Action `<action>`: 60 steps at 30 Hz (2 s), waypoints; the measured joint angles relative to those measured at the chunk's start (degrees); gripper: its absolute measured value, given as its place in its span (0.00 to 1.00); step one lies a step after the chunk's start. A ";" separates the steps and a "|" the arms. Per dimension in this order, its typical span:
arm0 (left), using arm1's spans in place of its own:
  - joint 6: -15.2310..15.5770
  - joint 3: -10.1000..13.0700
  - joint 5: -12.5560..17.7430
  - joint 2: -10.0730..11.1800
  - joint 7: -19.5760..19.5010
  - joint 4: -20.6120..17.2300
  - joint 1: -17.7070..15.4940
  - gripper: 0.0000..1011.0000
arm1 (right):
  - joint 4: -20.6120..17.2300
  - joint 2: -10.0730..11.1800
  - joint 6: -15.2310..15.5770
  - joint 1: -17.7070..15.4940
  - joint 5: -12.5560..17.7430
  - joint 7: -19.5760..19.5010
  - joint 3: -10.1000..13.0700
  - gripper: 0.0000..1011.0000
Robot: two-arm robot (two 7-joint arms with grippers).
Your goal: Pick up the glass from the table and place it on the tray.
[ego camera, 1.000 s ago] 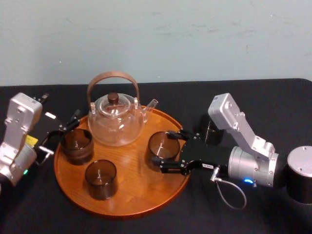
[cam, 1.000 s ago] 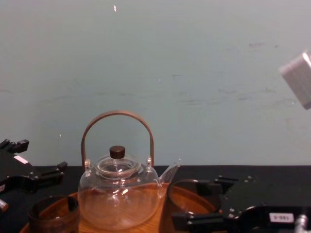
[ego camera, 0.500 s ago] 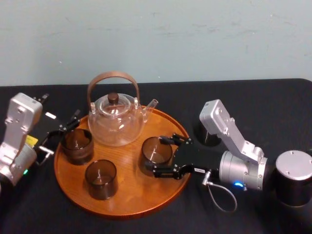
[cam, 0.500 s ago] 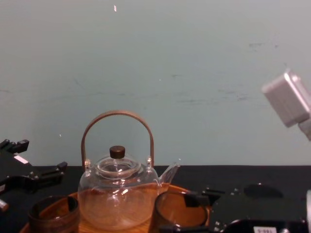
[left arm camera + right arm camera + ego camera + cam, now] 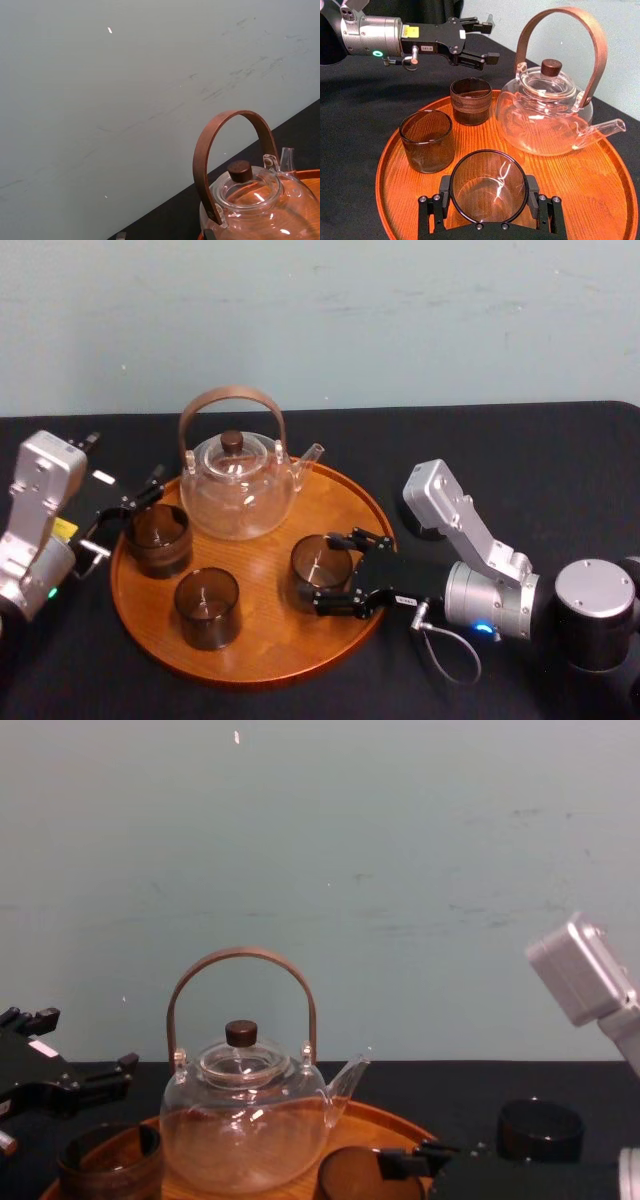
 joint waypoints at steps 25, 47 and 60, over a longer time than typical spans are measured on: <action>0.00 0.00 0.00 0.00 0.00 0.00 0.00 0.99 | 2.00 -0.59 0.50 -0.10 0.08 0.68 -0.96 0.89; 0.00 0.00 0.00 0.00 0.00 0.00 0.00 0.99 | 1.74 -0.31 1.03 -0.30 -0.74 0.41 -1.38 0.89; 0.00 0.00 0.00 0.00 0.00 0.00 0.00 0.99 | 1.91 -0.30 1.39 -0.36 -0.97 0.44 -1.46 0.99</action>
